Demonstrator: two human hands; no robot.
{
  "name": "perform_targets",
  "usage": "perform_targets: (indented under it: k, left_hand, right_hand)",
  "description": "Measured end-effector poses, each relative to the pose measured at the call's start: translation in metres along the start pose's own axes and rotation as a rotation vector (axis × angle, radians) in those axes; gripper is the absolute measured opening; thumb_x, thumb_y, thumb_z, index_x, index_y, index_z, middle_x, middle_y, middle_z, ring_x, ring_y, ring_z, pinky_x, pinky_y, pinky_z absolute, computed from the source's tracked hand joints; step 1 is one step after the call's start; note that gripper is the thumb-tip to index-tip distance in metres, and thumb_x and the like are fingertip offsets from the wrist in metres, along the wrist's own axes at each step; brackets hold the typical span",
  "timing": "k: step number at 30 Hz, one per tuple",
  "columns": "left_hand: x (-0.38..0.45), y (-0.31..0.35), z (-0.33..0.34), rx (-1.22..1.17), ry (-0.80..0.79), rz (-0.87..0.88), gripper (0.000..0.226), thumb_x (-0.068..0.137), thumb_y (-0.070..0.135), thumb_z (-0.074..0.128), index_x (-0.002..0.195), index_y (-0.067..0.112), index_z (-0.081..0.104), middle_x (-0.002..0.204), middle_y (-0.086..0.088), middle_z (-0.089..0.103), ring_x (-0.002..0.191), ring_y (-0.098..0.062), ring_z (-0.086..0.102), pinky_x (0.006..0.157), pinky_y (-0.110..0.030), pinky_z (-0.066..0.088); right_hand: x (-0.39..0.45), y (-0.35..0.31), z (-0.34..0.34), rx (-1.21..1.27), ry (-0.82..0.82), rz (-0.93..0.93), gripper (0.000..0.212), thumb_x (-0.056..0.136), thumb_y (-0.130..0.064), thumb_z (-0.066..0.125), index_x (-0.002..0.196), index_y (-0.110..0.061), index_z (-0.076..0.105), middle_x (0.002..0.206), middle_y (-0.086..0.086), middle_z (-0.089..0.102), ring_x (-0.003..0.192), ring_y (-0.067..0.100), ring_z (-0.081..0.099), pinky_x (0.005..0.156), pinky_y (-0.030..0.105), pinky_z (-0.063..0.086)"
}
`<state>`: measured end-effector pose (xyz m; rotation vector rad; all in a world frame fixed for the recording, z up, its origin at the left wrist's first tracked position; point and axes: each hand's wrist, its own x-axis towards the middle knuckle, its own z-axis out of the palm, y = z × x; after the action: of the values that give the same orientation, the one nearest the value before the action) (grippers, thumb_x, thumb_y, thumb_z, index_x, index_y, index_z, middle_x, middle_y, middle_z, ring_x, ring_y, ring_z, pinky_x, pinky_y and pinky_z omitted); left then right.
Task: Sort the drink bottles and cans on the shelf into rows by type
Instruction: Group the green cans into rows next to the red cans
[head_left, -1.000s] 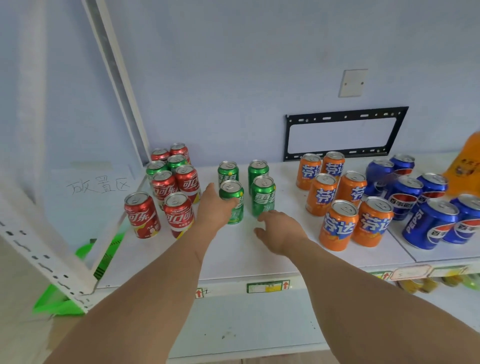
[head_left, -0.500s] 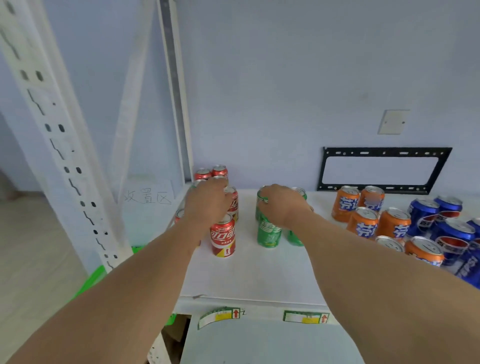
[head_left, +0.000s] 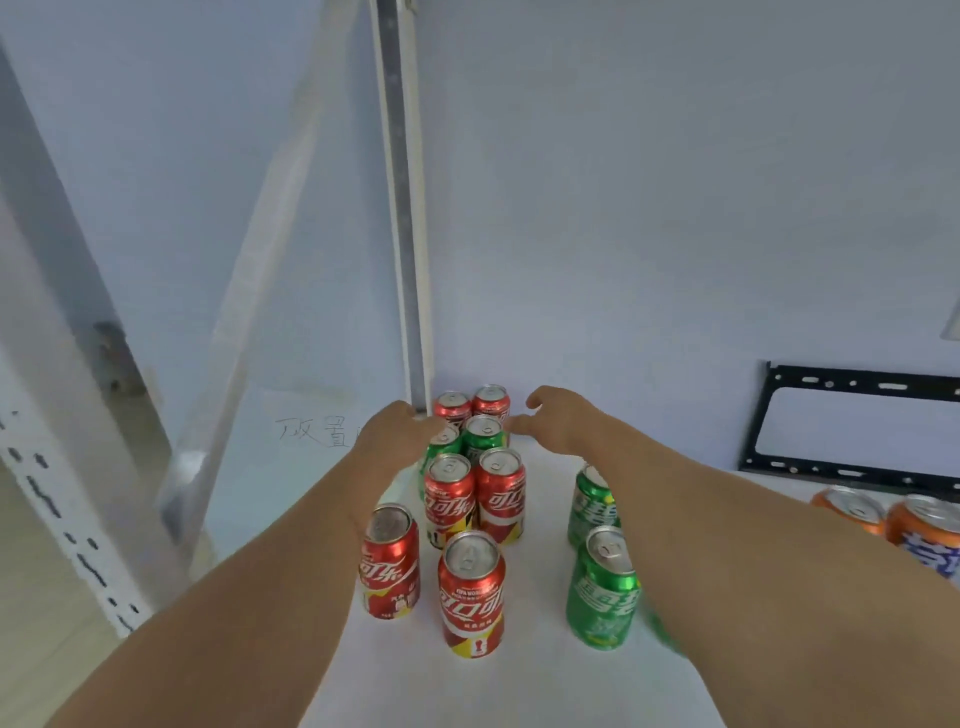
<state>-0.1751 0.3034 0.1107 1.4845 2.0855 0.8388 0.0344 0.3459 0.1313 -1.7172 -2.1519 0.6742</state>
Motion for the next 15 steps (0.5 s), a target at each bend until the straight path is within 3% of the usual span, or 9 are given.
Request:
perform_targets:
  k: [3, 4, 8, 12, 15]
  left_hand:
    - [0.02, -0.006, 0.007, -0.068, -0.05, -0.066, 0.067, 0.094, 0.045, 0.061, 0.146, 0.009, 0.041, 0.153, -0.013, 0.041, 0.133, -0.03, 0.044, 0.098, -0.035, 0.038]
    - [0.025, -0.008, 0.009, -0.074, -0.078, -0.087, 0.07, 0.093, 0.046, 0.062, 0.148, 0.01, 0.039, 0.155, -0.012, 0.038, 0.136, -0.03, 0.042, 0.105, -0.038, 0.037]
    - [0.042, -0.016, 0.019, -0.171, -0.178, -0.17, 0.077, 0.086, 0.048, 0.071, 0.148, 0.014, 0.04, 0.153, -0.01, 0.041, 0.133, -0.03, 0.045, 0.107, -0.043, 0.041]
    - [0.058, -0.021, 0.027, -0.164, -0.25, -0.163, 0.081, 0.078, 0.044, 0.08, 0.144, 0.015, 0.043, 0.143, -0.008, 0.05, 0.115, -0.024, 0.053, 0.092, -0.035, 0.047]
    - [0.069, -0.024, 0.032, -0.168, -0.288, -0.165, 0.071, 0.071, 0.041, 0.084, 0.131, 0.019, 0.053, 0.118, 0.001, 0.062, 0.101, -0.016, 0.058, 0.088, -0.035, 0.053]
  right_hand:
    - [0.028, 0.0, 0.006, 0.066, -0.082, -0.036, 0.052, 0.089, -0.044, 0.066, 0.126, -0.009, 0.056, 0.129, 0.011, 0.058, 0.086, 0.014, 0.05, 0.068, 0.023, 0.036]
    - [0.037, 0.0, 0.011, 0.075, -0.115, -0.052, 0.049, 0.089, -0.043, 0.067, 0.125, -0.01, 0.057, 0.128, 0.01, 0.059, 0.084, 0.011, 0.049, 0.068, 0.023, 0.037]
    - [0.064, 0.001, 0.03, 0.057, -0.225, -0.044, 0.062, 0.081, -0.046, 0.072, 0.132, -0.016, 0.054, 0.132, 0.007, 0.057, 0.112, 0.022, 0.055, 0.098, 0.037, 0.045]
    - [0.085, 0.005, 0.04, 0.061, -0.259, -0.008, 0.071, 0.075, -0.045, 0.077, 0.135, -0.018, 0.051, 0.135, 0.005, 0.055, 0.117, 0.024, 0.053, 0.098, 0.038, 0.044]
    - [0.094, 0.008, 0.046, 0.021, -0.285, 0.01, 0.077, 0.071, -0.047, 0.08, 0.136, -0.02, 0.049, 0.134, 0.004, 0.053, 0.116, 0.024, 0.052, 0.095, 0.037, 0.044]
